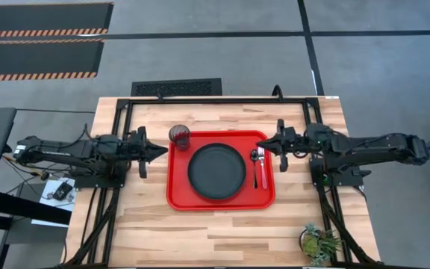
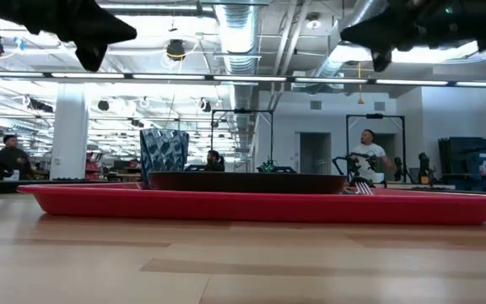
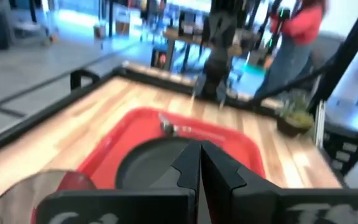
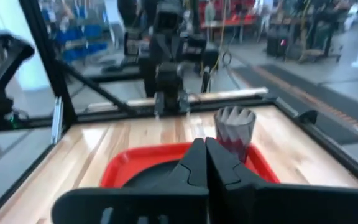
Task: Pick and place plate/cup/fork/spoon on tray
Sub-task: Return to Home Position
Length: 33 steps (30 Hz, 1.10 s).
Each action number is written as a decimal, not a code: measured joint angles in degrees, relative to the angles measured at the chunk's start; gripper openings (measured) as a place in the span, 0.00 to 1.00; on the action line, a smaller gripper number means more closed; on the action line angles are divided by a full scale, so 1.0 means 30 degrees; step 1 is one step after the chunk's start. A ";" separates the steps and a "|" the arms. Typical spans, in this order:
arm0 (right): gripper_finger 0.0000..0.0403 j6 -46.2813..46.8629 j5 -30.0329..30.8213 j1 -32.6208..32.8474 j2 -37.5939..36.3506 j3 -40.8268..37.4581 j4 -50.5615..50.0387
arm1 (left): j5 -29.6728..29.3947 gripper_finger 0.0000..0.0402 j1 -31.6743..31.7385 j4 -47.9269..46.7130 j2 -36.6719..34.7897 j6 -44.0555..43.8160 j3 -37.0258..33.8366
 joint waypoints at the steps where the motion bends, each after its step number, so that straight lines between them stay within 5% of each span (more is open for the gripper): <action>1: 0.01 0.0040 0.0042 -0.0027 -0.0334 -0.0543 0.0699 | 0.0046 0.00 0.0044 0.1054 -0.0162 0.0042 -0.0550; 7: 0.01 0.0419 -0.0095 -0.0453 -0.2225 -0.2907 0.2417 | 0.0407 0.00 0.0274 0.7484 -0.1047 0.0321 -0.4314; 12: 0.01 0.0412 -0.0226 -0.0508 -0.4104 -0.4209 0.2426 | 0.0423 0.00 0.0304 0.9944 -0.2161 0.0409 -0.6273; 33: 0.01 0.0360 -0.0629 -0.0494 -1.1257 -0.8004 0.1988 | -0.0397 0.00 0.0297 0.6357 -0.8514 0.2385 -0.7545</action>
